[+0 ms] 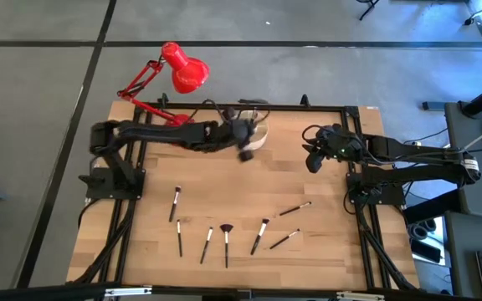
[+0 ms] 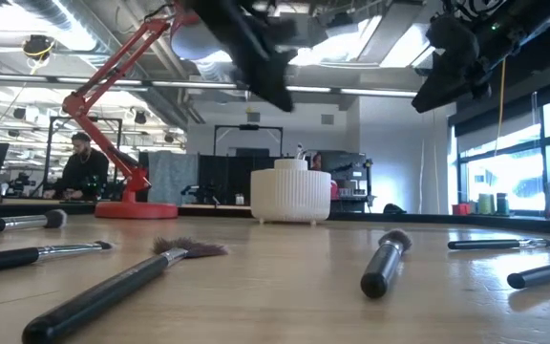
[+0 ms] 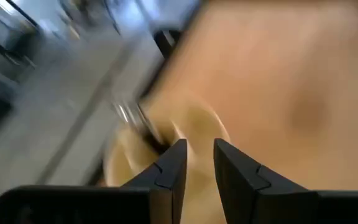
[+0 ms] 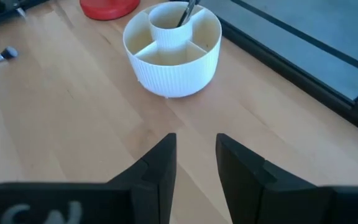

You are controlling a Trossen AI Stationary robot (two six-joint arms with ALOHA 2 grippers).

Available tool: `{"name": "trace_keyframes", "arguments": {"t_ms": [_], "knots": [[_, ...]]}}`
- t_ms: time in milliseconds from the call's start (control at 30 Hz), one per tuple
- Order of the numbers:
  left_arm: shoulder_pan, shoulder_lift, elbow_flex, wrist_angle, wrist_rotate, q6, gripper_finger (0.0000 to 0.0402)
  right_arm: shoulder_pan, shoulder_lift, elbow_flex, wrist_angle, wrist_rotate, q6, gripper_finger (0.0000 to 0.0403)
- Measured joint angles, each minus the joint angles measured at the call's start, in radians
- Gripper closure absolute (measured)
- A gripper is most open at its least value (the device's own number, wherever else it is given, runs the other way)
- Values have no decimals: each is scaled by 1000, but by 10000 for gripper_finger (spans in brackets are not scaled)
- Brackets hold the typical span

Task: Put items in baskets/containers
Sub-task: Put the black powder brush into the white organizer

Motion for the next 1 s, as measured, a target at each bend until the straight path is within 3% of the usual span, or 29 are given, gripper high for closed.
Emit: {"name": "trace_keyframes", "arguments": {"t_ms": [200,467,567,700,1000], "knots": [[-155,-96,0,-559,113,-489,338,0,2,0,4,-1,9,291],[-356,-2,-2,-1011,-7,-1006,355,0,3,0,12,-11,49,291],[-361,25,-2,-1069,-45,-1099,346,0,3,0,13,-15,49,291],[-327,20,-49,-1047,-89,-1097,315,0,3,0,13,-19,31,291],[-233,-69,-364,-866,211,-1118,267,0,3,0,10,-19,13,291]]}}
